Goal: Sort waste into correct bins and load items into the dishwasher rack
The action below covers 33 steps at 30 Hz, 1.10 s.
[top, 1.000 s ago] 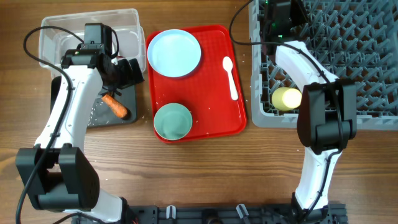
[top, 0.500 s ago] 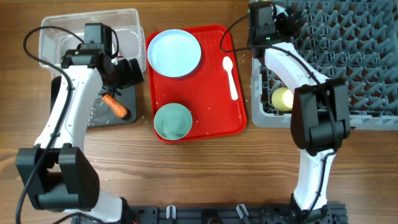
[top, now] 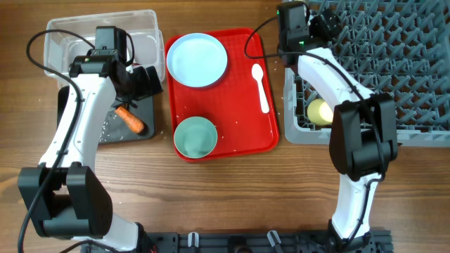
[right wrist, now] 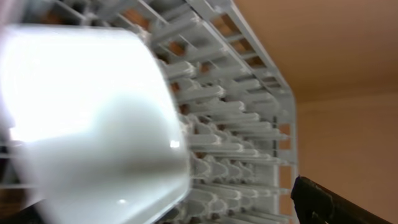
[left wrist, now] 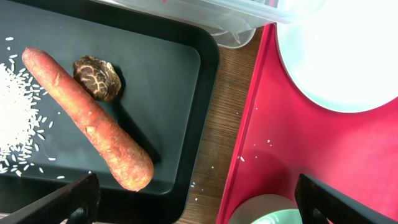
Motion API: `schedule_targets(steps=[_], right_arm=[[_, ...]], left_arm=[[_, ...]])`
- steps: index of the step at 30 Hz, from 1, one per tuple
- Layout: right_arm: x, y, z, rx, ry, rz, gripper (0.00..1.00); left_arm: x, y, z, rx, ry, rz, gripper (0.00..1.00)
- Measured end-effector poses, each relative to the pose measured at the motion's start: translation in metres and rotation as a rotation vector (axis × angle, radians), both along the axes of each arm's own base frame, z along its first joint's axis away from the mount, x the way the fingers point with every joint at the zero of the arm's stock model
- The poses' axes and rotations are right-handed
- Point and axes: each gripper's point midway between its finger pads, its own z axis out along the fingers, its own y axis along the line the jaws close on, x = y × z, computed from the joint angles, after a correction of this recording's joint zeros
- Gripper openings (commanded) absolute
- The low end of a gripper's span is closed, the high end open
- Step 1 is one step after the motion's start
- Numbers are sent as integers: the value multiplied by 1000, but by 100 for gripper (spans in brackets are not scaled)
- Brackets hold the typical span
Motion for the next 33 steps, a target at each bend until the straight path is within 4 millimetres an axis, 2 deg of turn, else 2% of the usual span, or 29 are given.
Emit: schedule_targets(steps=[3, 8, 11, 13, 14, 15, 16, 17, 18, 20, 21, 22, 24, 27, 29, 31, 33], right_arm=[[-9, 16, -7, 79, 42, 36, 100], [-19, 24, -5, 199, 43, 24, 100], [-20, 34, 17, 273, -4, 55, 100], [-31, 52, 39, 379, 3, 125, 100], [-42, 69, 52, 468, 11, 172, 100], [-51, 87, 55, 565, 37, 205, 100], [-90, 126, 45, 786, 197, 249, 100], [-117, 158, 41, 945, 322, 294, 100], [-138, 190, 41, 1084, 423, 356, 100], [-171, 233, 45, 1271, 572, 447, 100], [-181, 255, 45, 1350, 615, 482, 100], [-188, 266, 38, 1403, 649, 455, 99], [-207, 276, 8, 1428, 730, 344, 95], [-252, 291, -56, 1312, 853, 131, 91], [-273, 304, -78, 1209, 853, 87, 77], [-285, 311, -91, 1151, 847, 50, 56], [-280, 304, -94, 1142, 815, -3, 41]], left_arm=[[0, 0, 0, 0, 0, 0, 100], [0, 0, 0, 0, 0, 0, 100], [0, 0, 0, 0, 0, 0, 100], [0, 0, 0, 0, 1, 0, 100], [0, 0, 0, 0, 0, 0, 100], [0, 0, 0, 0, 0, 0, 100], [0, 0, 0, 0, 1, 0, 100], [0, 0, 0, 0, 0, 0, 100], [0, 0, 0, 0, 0, 0, 100], [0, 0, 0, 0, 0, 0, 100], [0, 0, 0, 0, 0, 0, 100], [0, 0, 0, 0, 0, 0, 100], [0, 0, 0, 0, 0, 0, 100], [0, 0, 0, 0, 0, 0, 100], [0, 0, 0, 0, 0, 0, 100], [0, 0, 0, 0, 0, 0, 100], [0, 0, 0, 0, 0, 0, 100]])
